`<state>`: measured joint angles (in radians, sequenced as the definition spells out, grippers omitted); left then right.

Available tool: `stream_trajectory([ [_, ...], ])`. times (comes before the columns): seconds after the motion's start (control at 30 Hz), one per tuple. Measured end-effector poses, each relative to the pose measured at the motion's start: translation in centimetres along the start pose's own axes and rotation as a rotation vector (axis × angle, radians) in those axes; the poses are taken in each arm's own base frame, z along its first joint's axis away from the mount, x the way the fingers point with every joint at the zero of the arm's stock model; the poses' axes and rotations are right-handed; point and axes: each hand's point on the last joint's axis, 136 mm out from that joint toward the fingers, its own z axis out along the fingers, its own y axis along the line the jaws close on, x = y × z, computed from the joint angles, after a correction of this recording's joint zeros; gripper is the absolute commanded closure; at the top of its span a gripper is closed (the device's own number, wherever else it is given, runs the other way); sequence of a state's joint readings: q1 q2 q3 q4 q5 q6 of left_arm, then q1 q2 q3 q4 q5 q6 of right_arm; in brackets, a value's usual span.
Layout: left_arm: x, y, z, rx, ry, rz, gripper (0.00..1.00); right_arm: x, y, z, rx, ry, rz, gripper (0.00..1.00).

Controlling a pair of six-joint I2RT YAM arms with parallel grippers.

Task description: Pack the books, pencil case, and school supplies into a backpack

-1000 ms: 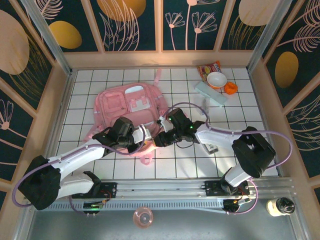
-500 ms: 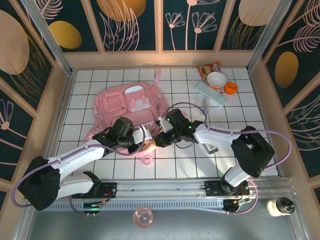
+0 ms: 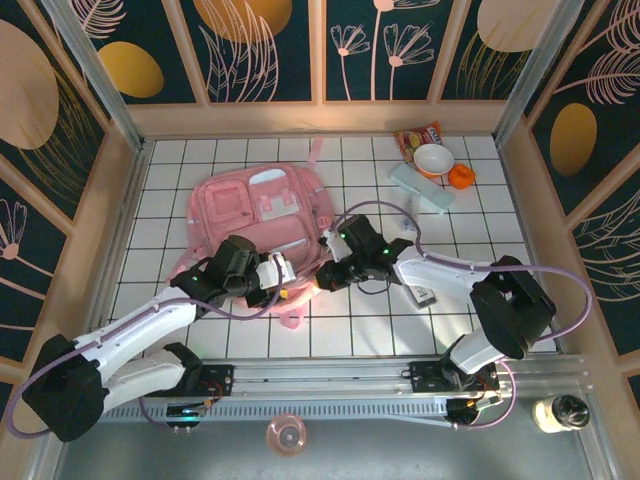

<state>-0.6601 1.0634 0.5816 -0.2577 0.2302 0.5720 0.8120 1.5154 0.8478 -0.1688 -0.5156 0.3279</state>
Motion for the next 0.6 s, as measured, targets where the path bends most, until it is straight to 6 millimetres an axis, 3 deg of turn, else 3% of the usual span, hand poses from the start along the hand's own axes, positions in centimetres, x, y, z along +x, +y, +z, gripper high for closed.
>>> stream_trajectory([
  [0.17, -2.4, 0.2, 1.5, 0.029, -0.042, -0.025, 0.18, 0.3, 1.4, 0.3, -0.02, 0.014, -0.012, 1.0],
  [0.3, -2.3, 0.1, 3.2, 0.051, -0.013, -0.03, 0.3, 0.1, 2.0, -0.3, -0.026, 0.001, -0.015, 1.0],
  [0.53, -1.6, 0.6, 3.5, 0.014, 0.034, 0.0, 0.89, -0.9, 0.9, -1.7, 0.018, -0.046, 0.005, 1.0],
  [0.6, -2.0, 0.2, 2.8, 0.018, 0.009, 0.018, 0.96, -1.7, 0.1, -2.3, 0.03, -0.074, 0.022, 1.0],
])
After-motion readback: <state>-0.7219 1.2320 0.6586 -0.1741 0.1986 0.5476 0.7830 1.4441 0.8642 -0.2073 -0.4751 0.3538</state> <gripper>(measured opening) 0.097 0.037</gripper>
